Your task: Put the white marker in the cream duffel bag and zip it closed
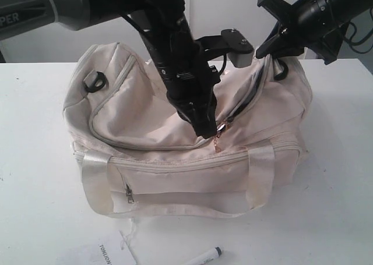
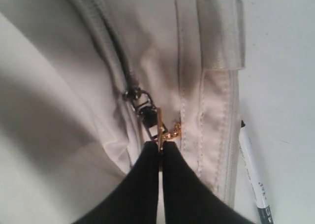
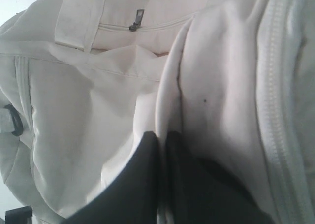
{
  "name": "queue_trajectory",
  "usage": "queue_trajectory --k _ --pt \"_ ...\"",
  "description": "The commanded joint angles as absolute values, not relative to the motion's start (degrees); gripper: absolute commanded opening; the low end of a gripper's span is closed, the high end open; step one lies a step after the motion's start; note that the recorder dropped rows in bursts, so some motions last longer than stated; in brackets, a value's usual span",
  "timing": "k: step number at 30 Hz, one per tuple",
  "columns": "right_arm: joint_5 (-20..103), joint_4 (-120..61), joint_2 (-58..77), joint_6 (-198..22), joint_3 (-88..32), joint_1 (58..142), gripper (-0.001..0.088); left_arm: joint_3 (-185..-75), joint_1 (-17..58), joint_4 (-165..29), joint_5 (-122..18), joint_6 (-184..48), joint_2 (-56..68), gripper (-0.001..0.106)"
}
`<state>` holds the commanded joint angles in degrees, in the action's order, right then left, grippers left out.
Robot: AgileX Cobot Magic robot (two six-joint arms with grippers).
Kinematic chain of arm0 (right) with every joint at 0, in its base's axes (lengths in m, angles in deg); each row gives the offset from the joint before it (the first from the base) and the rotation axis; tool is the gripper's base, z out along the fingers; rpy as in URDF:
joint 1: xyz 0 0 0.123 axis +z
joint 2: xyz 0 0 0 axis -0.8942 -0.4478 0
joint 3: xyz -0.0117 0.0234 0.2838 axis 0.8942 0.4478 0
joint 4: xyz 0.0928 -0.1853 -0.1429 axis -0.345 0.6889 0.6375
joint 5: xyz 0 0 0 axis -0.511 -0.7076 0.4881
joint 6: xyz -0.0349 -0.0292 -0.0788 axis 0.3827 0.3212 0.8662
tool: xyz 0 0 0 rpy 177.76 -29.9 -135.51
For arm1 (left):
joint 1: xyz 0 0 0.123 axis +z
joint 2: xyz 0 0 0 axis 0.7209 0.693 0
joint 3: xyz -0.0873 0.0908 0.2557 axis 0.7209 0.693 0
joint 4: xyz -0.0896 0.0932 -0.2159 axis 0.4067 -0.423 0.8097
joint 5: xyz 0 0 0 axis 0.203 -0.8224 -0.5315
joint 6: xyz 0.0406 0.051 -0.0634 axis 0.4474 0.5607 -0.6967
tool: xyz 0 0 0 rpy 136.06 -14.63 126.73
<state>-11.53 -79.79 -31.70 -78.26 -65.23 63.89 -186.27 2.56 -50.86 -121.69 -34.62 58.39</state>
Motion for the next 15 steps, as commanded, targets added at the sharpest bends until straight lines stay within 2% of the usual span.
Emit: queue_trajectory --k 15 --pt "-11.15 -79.79 -31.7 -77.96 -65.23 63.89 0.0 -186.27 2.56 -50.01 -121.69 -37.38 58.39 0.0"
